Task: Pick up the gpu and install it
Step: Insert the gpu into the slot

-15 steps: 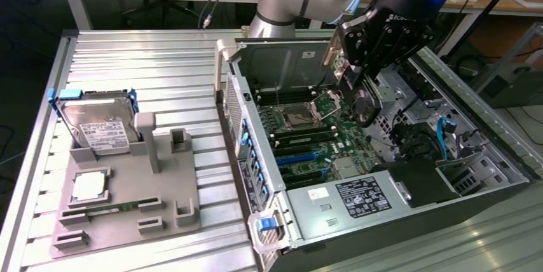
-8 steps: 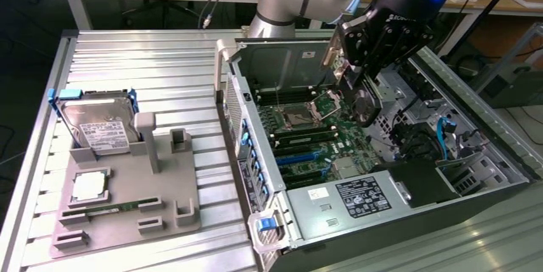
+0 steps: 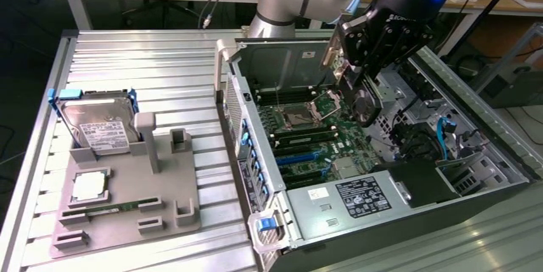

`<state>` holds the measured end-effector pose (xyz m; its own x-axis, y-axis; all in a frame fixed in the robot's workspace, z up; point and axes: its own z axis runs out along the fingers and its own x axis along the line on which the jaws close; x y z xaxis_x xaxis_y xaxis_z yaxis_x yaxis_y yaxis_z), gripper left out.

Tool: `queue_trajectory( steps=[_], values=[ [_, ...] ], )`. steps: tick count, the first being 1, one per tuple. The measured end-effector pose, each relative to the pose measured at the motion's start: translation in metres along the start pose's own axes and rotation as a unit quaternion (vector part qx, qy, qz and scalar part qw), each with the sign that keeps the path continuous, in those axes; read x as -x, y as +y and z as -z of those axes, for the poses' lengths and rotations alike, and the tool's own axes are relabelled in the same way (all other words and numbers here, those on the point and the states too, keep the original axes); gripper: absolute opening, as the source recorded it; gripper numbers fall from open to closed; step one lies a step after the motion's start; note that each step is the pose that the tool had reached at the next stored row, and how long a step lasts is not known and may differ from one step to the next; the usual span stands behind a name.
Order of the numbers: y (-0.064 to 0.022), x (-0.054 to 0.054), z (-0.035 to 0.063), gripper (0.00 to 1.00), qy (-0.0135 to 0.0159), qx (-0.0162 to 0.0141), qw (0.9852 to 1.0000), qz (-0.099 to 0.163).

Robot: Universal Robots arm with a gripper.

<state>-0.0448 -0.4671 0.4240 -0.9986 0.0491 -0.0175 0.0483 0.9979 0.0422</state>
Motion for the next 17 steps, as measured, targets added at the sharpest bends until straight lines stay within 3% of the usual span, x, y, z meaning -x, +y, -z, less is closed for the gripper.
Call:
queue_trajectory(
  steps=[17],
  values=[
    [0.0000,0.0000,0.0000,0.27,0.0006,0.0002,0.9999,0.013]
  ],
)
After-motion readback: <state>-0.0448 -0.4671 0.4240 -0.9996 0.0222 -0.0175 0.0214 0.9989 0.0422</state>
